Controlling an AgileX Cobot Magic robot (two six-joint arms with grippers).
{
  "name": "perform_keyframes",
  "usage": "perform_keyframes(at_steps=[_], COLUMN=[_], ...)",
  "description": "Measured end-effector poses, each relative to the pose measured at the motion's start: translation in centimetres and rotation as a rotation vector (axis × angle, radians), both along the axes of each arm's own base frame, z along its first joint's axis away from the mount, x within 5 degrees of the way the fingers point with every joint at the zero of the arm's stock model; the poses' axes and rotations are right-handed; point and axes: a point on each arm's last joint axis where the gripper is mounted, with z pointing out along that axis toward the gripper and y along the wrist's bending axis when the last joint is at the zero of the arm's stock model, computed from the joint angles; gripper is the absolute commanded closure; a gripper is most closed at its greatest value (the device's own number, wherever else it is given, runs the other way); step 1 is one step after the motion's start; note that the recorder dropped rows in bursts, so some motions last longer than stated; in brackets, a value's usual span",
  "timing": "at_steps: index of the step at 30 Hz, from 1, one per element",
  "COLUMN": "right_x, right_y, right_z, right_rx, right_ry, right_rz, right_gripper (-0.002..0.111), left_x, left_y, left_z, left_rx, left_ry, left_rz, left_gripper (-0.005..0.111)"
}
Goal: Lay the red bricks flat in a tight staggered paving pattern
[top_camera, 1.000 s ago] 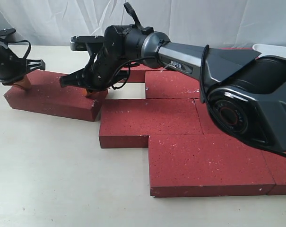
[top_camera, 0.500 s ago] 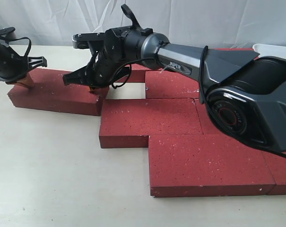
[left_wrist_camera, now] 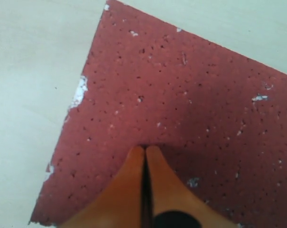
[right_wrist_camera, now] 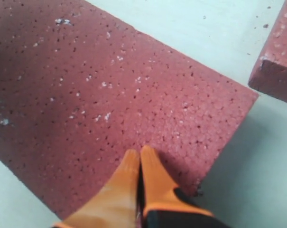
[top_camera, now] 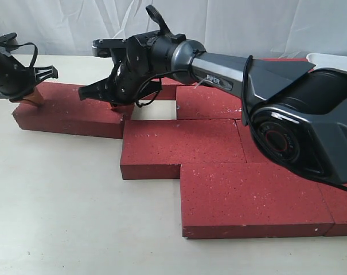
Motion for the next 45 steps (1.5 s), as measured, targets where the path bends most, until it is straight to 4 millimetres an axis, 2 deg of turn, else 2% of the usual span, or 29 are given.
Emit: perform_keyframes(at_steps=[17,34,45], right_x=[0.6,0.7,-0.3], right_y=[-0.4,-0.1,-0.8], right_z=[0.0,-0.3,4.4], right_rx=[-0.001,0.045,0.036], right_ry=[-0.022,-0.011,-0.006], right_rz=[-0.118,-0.137,-0.105], right_gripper=[0.109,0.109,0.109], left_x=[0.1,0.5,-0.2], left_y=[-0.3,-0.1,0.1], left_z=[0.0,-0.2,0.8], left_rx=[-0.060,-0.063,-0.110], left_ry=[-0.011,-0.040,0.000], left_rz=[0.001,0.023,0.023], left_gripper=[0.107,0.107,0.107])
